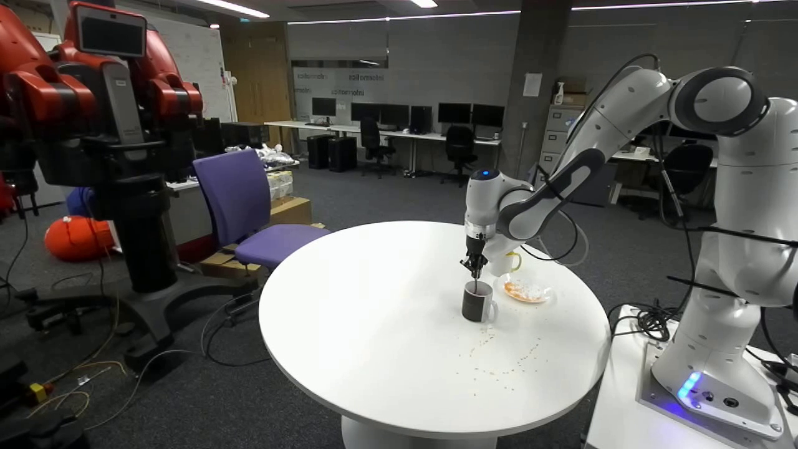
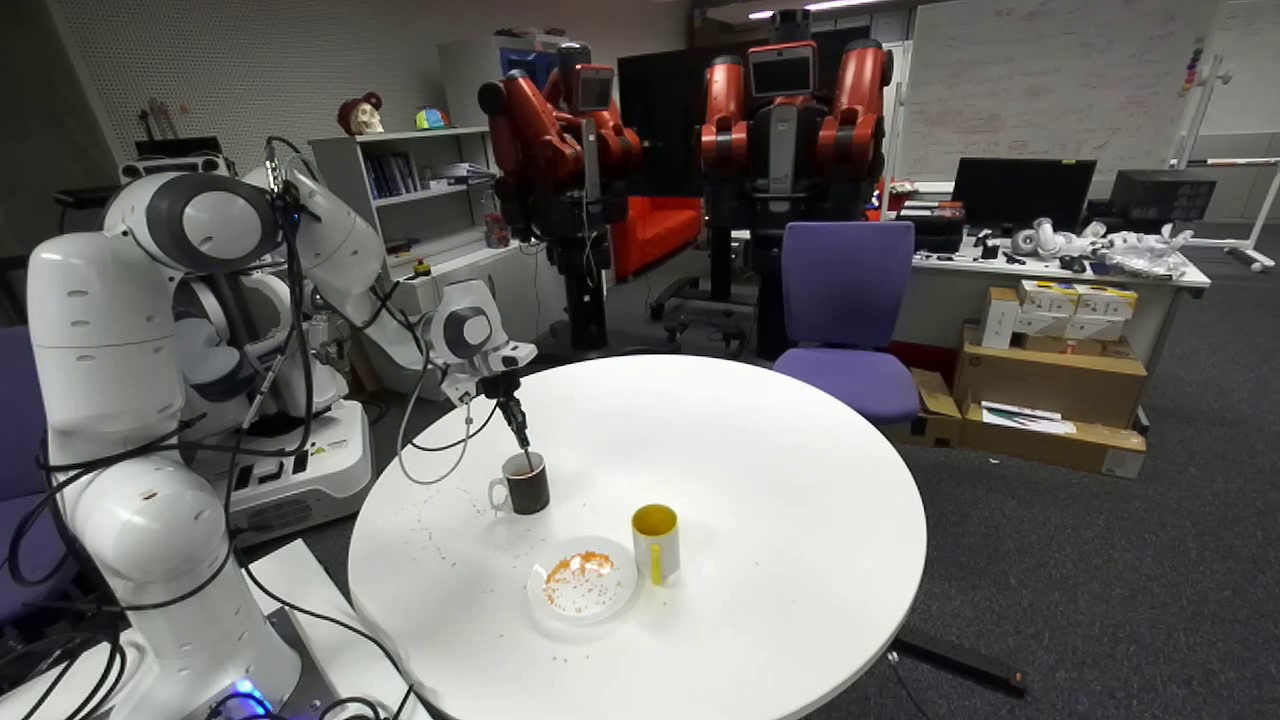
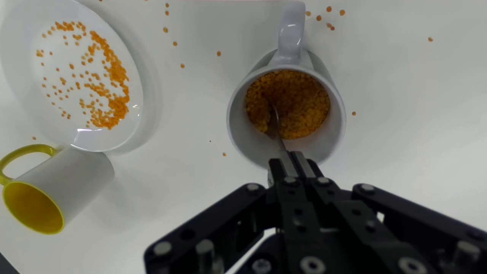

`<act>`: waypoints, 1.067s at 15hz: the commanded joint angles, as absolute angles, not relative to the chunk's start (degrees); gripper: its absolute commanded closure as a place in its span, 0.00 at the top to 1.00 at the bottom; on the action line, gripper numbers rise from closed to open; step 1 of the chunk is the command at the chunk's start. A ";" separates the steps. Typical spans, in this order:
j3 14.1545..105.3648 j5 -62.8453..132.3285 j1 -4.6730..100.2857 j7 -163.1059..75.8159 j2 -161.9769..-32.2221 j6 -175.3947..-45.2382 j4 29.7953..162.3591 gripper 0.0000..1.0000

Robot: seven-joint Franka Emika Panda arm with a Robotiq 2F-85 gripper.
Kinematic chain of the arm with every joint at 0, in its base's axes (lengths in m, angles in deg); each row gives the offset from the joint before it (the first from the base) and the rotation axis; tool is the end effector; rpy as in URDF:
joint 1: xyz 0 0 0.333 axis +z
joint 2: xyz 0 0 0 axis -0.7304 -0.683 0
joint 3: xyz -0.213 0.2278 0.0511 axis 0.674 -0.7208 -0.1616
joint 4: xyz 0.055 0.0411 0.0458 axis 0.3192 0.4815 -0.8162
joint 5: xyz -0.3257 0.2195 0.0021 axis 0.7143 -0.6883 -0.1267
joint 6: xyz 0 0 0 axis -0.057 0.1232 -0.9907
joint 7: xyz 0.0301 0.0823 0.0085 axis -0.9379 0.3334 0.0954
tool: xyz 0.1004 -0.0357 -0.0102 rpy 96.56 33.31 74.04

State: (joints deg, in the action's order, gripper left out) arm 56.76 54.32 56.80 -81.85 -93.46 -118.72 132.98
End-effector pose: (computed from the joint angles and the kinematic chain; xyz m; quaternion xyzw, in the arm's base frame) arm 0.5334 0.0860 0.2643 0.9832 -0.1372 0.0588 0.1053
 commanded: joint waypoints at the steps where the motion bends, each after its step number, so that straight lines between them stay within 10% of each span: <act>1: 56.44 54.21 57.27 -80.88 -92.71 -117.11 132.84 0.01; 16: 55.61 55.60 57.94 -79.98 -92.58 -111.70 131.98 0.01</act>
State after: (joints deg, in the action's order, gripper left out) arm 55.89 55.11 57.41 -81.41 -93.17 -115.45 132.83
